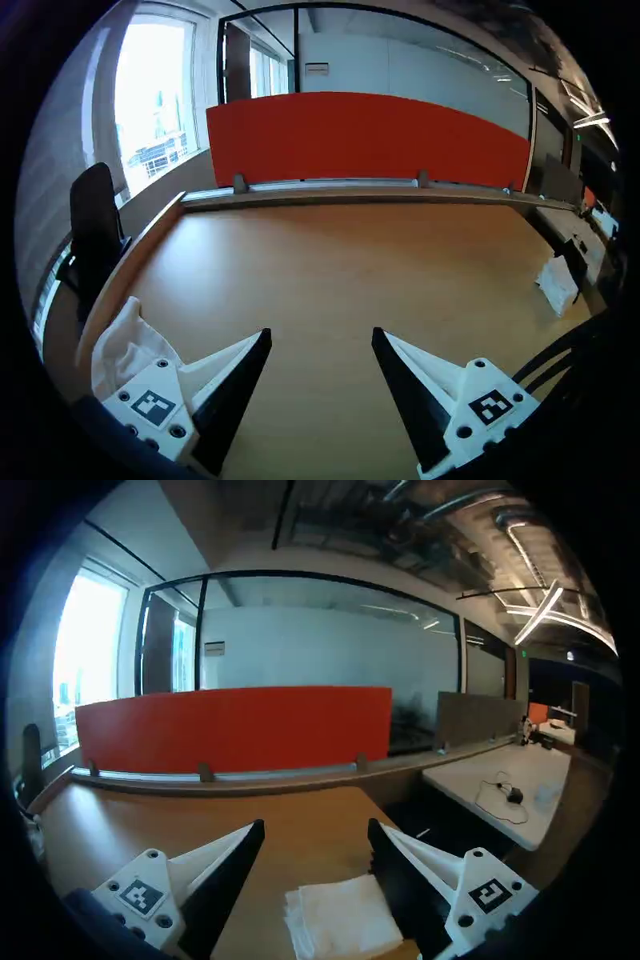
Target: Fold towel
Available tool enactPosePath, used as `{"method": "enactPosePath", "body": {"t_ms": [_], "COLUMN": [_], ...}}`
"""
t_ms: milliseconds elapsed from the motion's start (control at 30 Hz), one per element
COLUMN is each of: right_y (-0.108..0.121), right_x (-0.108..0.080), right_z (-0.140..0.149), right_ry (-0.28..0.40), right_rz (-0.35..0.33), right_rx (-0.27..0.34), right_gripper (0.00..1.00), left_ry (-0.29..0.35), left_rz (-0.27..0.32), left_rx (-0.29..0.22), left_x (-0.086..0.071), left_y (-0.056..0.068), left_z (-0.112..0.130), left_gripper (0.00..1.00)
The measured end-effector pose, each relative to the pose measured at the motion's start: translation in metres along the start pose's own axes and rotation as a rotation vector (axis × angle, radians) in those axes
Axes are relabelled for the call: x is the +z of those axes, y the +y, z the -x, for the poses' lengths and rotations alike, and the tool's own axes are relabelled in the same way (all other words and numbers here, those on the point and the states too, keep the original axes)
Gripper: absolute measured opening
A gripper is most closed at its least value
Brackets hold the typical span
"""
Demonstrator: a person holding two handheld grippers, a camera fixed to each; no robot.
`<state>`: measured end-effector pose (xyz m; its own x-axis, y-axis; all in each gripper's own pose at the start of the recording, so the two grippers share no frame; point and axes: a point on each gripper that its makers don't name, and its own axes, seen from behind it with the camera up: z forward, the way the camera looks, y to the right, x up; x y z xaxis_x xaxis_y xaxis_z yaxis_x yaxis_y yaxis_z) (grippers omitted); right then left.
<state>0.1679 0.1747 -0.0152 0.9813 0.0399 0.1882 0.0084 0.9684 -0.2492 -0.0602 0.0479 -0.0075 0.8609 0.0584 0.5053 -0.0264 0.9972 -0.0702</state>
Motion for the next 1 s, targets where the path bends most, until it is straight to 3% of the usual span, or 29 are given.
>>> {"method": "enactPosePath", "body": {"t_ms": [300, 500, 633, 1000], "right_y": [-0.033, -0.061, -0.085, -0.128], "right_x": [-0.006, -0.010, -0.014, -0.016], "right_z": [-0.028, -0.035, -0.039, -0.048], "right_ry": [0.081, 0.092, 0.100, 0.109], "right_rz": [-0.051, -0.097, -0.132, -0.183], "right_rx": [-0.039, -0.063, -0.061, -0.055], "right_gripper": [1.00, 1.00, 1.00, 1.00], "left_ry": [0.098, 0.239, 0.316, 0.402], "left_rz": [-0.003, -0.032, -0.031, -0.013], "left_rx": [-0.013, -0.033, -0.038, -0.041], "left_x": [-0.001, -0.011, -0.019, -0.027], "left_y": [-0.001, -0.011, -0.011, -0.008], "left_z": [-0.029, -0.064, -0.085, -0.117], "left_gripper": [0.93, 0.93, 0.93, 0.93]}}
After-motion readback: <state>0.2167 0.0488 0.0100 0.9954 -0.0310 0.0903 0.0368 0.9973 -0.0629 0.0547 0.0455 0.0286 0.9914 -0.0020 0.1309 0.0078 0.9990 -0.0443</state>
